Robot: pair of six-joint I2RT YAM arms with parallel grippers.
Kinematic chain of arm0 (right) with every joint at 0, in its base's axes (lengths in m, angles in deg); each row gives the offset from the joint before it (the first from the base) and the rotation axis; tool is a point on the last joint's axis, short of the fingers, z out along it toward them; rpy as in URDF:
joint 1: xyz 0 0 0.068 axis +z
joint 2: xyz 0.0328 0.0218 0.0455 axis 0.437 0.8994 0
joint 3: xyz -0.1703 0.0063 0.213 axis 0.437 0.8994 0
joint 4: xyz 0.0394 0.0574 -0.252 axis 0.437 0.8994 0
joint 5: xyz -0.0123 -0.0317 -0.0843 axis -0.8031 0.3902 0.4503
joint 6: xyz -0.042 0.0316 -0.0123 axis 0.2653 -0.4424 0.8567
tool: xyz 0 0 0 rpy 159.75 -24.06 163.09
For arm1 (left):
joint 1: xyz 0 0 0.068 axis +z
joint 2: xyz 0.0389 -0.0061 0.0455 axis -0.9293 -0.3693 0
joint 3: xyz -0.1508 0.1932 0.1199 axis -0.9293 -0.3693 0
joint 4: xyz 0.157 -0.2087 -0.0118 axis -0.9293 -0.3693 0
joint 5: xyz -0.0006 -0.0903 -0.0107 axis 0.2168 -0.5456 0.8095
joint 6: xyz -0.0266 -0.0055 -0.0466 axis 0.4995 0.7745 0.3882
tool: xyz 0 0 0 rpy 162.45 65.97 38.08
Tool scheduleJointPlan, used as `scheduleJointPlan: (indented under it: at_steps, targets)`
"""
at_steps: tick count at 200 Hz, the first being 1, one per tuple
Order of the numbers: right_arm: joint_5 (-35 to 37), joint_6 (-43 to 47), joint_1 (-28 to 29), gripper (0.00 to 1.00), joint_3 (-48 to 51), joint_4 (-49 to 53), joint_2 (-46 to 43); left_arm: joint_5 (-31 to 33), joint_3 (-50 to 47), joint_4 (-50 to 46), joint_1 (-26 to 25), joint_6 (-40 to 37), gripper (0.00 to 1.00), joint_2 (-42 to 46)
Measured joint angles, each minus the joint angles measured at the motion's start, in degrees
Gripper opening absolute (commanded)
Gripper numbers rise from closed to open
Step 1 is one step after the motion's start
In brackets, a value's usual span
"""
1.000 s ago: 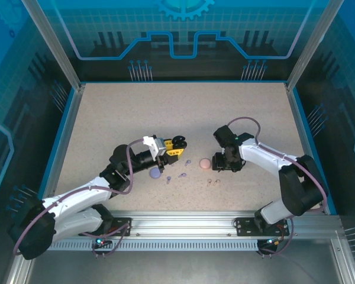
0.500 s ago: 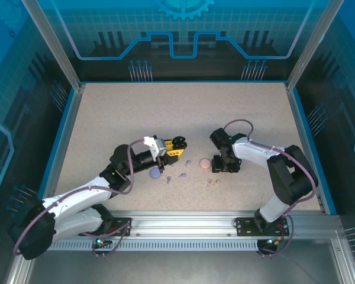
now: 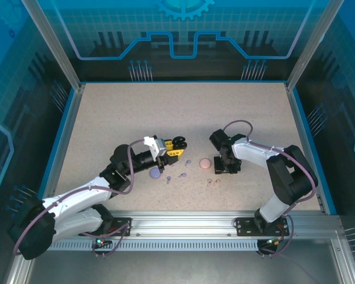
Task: Insert the wireless bluetooth earbuds into the charging case
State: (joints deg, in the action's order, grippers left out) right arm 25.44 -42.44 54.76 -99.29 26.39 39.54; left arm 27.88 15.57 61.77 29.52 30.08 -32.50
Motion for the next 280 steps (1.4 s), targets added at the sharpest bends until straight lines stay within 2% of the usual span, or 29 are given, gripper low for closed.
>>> scheduleJointPlan:
  at_steps: [47, 92, 127, 208, 280]
  targets:
    - [0.52, 0.0, 0.04, 0.38, 0.02, 1.11, -0.24, 0.02, 0.0, 0.0, 0.0, 0.0, 0.08, 0.0]
    - [-0.87, 1.53, -0.02, 0.41, -0.02, 1.36, -3.78, 0.24, 0.0, 0.0, 0.0, 0.0, 0.08, 0.0]
    - [-3.28, 3.48, -2.67, 0.41, -1.22, 2.4, -4.07, 0.39, 0.0, 0.0, 0.0, 0.0, 0.08, 0.0]
    - [-6.6, 6.88, -6.03, 0.4, -6.82, 4.81, 3.8, 0.44, -0.07, -0.5, 0.0, -0.04, 0.08, 0.98]
    - [-7.69, 7.61, -6.78, 0.37, -8.07, 5.4, 5.97, 1.03, -0.81, -1.07, 0.0, -0.44, 0.08, 1.18]
